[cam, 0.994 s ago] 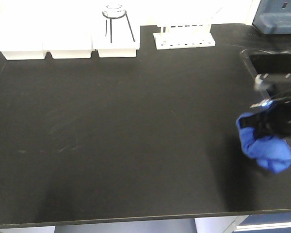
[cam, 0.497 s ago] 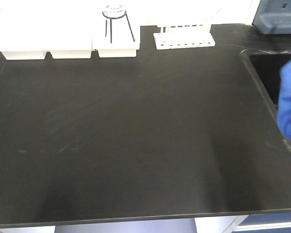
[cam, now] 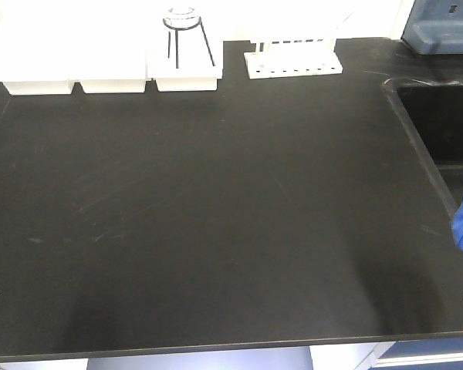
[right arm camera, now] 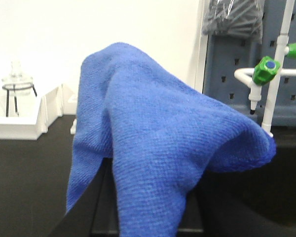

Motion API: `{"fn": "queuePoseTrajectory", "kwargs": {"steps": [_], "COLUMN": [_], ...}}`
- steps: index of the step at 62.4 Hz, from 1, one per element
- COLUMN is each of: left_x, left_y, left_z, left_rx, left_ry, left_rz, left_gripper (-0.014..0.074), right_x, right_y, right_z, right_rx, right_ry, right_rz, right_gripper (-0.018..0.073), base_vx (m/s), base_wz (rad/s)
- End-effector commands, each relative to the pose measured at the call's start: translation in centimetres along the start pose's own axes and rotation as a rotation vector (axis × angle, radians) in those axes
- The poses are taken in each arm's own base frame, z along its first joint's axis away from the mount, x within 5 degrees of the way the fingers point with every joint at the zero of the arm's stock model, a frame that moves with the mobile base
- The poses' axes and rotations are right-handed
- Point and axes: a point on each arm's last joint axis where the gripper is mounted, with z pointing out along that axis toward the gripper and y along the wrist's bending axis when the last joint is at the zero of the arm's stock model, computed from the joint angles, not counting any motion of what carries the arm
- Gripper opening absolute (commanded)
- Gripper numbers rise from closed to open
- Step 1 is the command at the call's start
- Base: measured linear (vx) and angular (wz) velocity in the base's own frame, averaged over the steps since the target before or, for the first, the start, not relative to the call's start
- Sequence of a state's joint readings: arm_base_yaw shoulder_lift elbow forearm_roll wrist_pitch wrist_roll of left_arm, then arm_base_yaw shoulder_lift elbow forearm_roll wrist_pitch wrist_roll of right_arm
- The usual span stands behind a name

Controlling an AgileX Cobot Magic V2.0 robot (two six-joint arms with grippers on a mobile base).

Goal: Wipe right workspace with blue cloth
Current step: 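Raise the held blue cloth with the right gripper toward the body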

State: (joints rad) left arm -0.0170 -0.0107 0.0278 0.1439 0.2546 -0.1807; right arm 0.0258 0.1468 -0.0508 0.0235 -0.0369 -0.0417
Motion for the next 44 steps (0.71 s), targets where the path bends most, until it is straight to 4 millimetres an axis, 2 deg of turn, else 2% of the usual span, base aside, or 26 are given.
{"fn": "queuePoseTrajectory", "kwargs": {"steps": [1,44], "left_x": [0.24,0.24], "left_y": [-0.12,-0.12], "left_z": [0.13,0.13], "left_rx": [0.018,0.018], "left_ry": [-0.06,-0.06], "left_rz": [-0.006,-0.006], "left_gripper": [-0.0006,-0.0006], "right_x": [-1.91,-1.88], "right_y": [-0.06,-0.06], "right_z": [-0.03,-0.03], "right_rx": [0.005,0.005], "right_ry": [-0.132,-0.129], "right_rz": [0.004,0.001], "right_gripper": [0.0,0.0], "base_vx": [0.0,0.0], "base_wz": [0.0,0.0]}}
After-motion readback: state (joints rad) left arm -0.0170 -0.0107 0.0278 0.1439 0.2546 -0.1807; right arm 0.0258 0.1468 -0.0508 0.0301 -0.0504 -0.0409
